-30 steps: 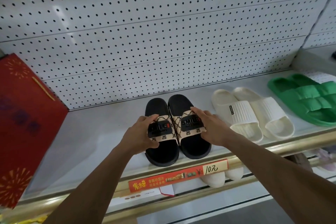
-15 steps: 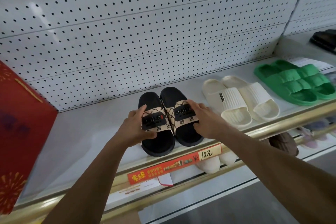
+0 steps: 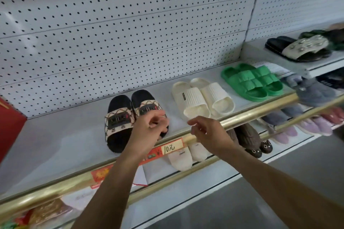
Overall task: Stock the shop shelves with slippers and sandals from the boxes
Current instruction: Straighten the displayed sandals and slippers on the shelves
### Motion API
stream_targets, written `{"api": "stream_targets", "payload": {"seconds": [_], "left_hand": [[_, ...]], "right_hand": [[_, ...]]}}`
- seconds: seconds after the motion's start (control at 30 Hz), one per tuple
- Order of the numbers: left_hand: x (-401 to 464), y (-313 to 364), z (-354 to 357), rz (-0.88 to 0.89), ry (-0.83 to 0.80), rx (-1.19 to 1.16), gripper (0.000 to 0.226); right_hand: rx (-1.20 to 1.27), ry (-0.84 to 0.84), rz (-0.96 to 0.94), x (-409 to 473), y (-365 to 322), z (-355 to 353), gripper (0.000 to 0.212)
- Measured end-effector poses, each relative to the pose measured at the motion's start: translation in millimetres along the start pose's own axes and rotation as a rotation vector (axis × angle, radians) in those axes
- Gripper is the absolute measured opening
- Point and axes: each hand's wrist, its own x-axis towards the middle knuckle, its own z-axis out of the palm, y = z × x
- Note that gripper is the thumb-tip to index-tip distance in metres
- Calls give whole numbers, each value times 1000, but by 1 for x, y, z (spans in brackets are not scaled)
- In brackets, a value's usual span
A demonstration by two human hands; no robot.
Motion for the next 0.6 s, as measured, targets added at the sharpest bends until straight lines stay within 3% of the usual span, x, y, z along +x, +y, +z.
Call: {"api": "stream_targets", "payload": {"seconds": [0.27,0.37,0.6], "left_hand": [[-37,40,152,-81,-325,23,24],[-49,52,207,-95,-387,-28,23],[-80,63,303,-141,-462,-117,28]], "right_hand": [[-14,44,83,-85,89,-122,12],[-31,58,163,-115,126,-169,20],[20,84,270,-153,198,-227,17]]}}
